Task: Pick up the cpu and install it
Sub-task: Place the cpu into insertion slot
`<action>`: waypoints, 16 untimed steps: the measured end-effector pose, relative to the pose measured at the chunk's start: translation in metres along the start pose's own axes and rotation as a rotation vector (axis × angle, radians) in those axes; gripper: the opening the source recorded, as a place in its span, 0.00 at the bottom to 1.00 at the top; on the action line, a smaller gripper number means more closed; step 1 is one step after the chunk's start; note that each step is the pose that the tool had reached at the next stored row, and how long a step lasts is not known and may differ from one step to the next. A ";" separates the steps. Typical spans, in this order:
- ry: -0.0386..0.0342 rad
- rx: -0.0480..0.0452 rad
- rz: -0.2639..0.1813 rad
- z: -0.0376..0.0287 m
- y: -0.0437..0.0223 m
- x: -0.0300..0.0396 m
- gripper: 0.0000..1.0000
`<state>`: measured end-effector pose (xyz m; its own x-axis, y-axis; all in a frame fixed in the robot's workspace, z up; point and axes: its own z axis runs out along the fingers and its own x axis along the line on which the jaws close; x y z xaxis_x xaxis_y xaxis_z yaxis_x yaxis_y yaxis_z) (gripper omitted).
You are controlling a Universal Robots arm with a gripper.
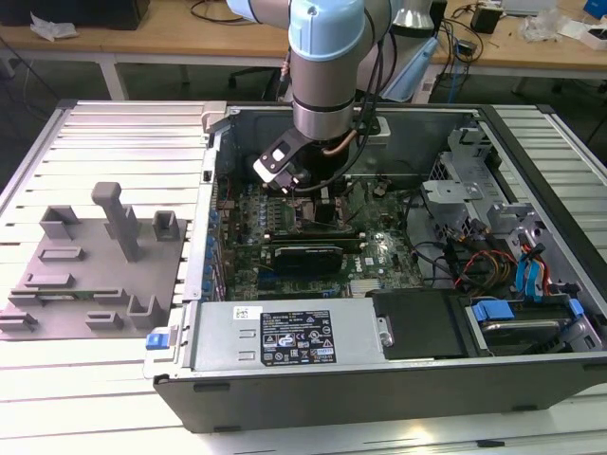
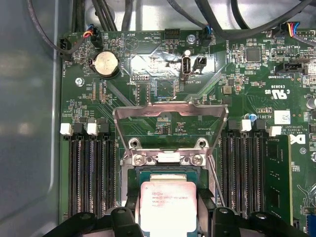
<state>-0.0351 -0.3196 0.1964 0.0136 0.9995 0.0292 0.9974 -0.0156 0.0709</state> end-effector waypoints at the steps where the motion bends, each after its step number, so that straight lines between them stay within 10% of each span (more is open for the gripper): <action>1: 0.0000 0.0001 0.000 0.0000 0.0000 0.0000 0.55; 16: 0.0017 -0.0003 0.000 0.0009 0.0000 0.0002 0.55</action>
<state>-0.0350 -0.3193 0.1954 0.0135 0.9994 0.0309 0.9973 -0.0157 0.0712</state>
